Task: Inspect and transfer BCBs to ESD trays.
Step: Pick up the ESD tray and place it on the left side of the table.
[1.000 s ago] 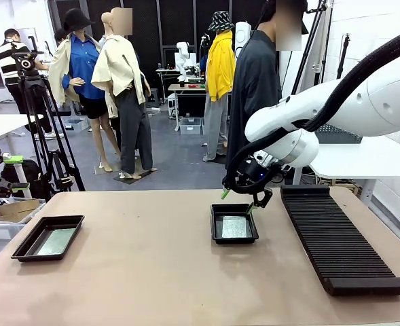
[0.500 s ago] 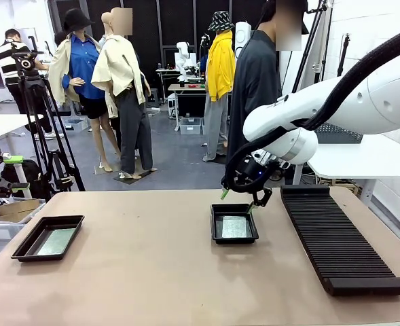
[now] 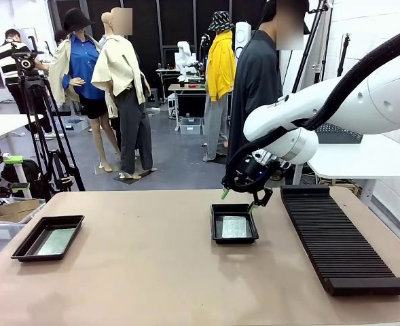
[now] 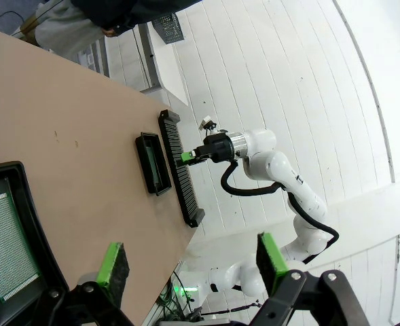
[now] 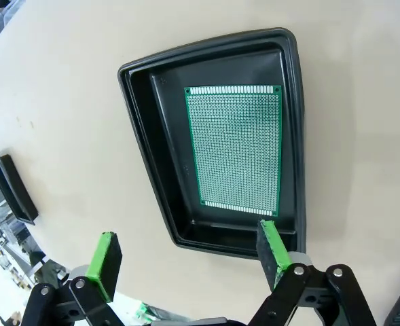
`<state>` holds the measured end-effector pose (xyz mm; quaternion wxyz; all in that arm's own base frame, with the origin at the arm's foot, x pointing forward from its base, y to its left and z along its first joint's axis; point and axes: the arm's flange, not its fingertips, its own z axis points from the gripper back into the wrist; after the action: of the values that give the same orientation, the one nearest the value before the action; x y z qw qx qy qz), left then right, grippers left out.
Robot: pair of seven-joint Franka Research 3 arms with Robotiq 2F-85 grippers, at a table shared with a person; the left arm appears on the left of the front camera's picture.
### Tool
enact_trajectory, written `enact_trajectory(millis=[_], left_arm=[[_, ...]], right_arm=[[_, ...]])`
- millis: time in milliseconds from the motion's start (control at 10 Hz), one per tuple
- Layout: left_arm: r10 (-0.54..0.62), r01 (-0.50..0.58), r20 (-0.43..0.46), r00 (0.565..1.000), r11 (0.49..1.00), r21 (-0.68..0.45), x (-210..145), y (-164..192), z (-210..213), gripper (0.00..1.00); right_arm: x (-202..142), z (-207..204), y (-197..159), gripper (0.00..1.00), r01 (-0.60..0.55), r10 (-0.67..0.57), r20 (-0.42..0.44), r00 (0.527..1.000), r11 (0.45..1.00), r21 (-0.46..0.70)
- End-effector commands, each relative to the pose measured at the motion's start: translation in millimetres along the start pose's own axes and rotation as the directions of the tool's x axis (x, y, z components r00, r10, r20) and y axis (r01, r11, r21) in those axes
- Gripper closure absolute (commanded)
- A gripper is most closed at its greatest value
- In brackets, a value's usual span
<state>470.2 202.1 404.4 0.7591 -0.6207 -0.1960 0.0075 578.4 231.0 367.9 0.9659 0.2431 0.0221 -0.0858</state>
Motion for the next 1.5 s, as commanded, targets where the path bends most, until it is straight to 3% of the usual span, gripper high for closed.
enact_trajectory(millis=[0,500,1000,1200,1400], left_arm=[[-0.003,0.003,0.005,1.0,1.0,0.003,0,-2,1,0.0],[-0.003,0.003,0.005,1.0,1.0,0.003,0,-2,1,0.0],[0.0,0.0,0.0,1.0,1.0,0.0,0,0,0,0.0],[0.015,-0.015,-0.031,0.999,1.0,0.024,12,-12,-33,0.0],[0.026,-0.019,-0.07,0.997,0.995,0.094,23,-29,-74,0.0]], right_arm=[[0,-3,-1,0.0,0.008,-0.008,0.016,1.0,1.0,0.009],[0,0,0,0.0,0.0,0.0,0.0,1.0,1.0,0.0],[-38,85,-52,0.0,-0.167,0.175,-0.018,0.984,0.959,0.228],[-47,111,-82,0.0,-0.207,0.217,0.0,0.976,0.933,0.295],[-59,136,-111,0.0,-0.206,0.187,0.089,0.978,0.909,0.363]])
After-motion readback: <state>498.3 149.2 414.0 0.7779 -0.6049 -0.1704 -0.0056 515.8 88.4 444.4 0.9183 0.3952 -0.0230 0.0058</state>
